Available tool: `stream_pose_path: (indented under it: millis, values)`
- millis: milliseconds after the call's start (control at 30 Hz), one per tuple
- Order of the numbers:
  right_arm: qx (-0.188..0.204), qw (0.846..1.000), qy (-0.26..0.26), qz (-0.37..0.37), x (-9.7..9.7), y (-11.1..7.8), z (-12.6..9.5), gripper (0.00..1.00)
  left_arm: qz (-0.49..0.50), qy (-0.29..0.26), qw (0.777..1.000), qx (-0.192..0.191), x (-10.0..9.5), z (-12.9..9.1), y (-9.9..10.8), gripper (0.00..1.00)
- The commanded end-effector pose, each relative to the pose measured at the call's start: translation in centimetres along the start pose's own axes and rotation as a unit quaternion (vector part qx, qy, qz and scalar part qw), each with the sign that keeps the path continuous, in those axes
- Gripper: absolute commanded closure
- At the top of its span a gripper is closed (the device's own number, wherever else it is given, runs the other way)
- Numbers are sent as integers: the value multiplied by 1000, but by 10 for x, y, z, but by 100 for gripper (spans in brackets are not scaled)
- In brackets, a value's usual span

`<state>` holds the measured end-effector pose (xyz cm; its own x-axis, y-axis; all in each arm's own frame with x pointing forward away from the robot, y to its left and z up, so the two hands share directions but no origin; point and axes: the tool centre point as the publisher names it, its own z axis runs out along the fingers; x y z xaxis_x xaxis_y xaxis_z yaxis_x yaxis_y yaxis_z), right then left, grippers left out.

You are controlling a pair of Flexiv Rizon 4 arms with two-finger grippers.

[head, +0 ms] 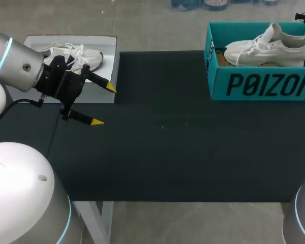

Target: Take the shoe out of the shoebox, open the shoe tongue, remove and reinsert the insole, then place the shoe into the shoebox

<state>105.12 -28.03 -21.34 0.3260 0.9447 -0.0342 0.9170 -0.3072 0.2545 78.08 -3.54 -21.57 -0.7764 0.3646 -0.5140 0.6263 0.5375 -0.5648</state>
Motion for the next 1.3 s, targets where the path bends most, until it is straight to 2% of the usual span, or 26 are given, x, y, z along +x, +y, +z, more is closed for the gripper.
stream_pose_path:
  millis: [33, 367, 800, 1300]
  values:
    - [-8, 1000, 1, 1, 0, -9, 6, 100, 0, 1, 1000, -2, 0, 0, -1, 0]
    - [4, 1000, -2, 2, 2, -9, 32, 100, 0, 1, 1000, -2, 0, 0, -1, 0]
    - [4, 1000, 0, 4, 2, 2, 51, 100, 0, 1, 1000, -2, 0, 0, -1, 0]
    - [8, 1000, -3, -7, 5, -7, 90, 100, 0, 1, 1000, -2, 0, 0, -1, 0]
